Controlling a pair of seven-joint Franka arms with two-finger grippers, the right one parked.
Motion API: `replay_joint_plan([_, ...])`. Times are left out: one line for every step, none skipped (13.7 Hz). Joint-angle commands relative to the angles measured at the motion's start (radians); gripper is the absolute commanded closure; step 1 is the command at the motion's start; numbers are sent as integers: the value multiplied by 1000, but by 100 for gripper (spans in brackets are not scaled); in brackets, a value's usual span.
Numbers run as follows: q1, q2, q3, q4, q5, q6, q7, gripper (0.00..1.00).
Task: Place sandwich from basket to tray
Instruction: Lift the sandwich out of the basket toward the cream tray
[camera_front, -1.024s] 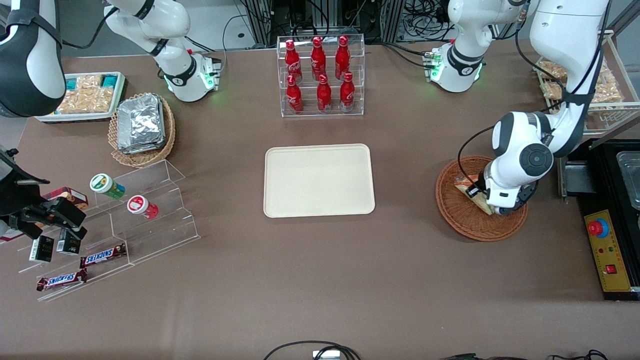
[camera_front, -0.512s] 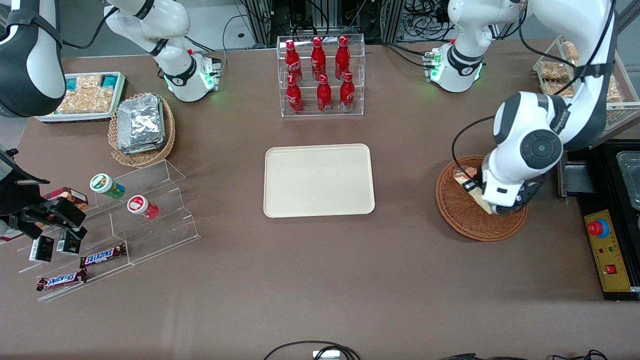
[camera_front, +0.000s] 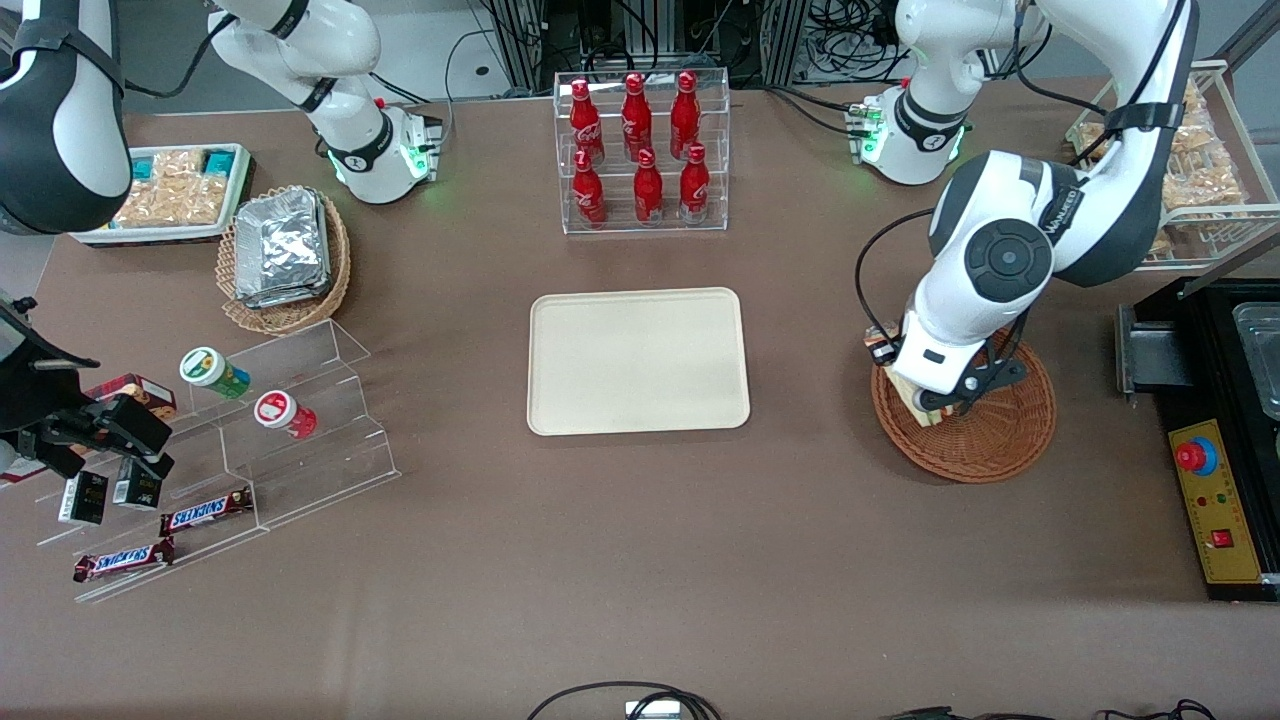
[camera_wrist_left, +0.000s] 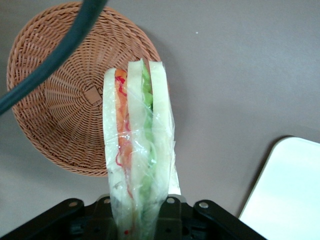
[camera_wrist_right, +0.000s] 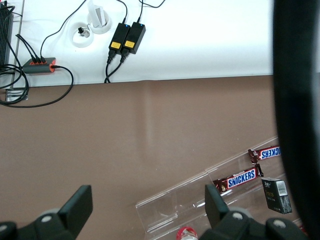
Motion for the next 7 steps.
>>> replay_joint_plan([3, -11, -62, 13, 9, -15, 61, 100])
replay_joint_plan([3, -9, -89, 21, 9, -10, 107, 100])
replay_joint_plan([1, -6, -118, 28, 9, -10, 144, 100])
replay_joint_plan([1, -2, -160, 33, 9, -7, 162, 100])
replay_joint_plan([1, 6, -198, 37, 9, -5, 162, 100])
replay_joint_plan([1, 18, -236, 38, 11, -5, 164, 100])
replay_joint_plan([-11, 41, -275, 38, 31, -1, 162, 100])
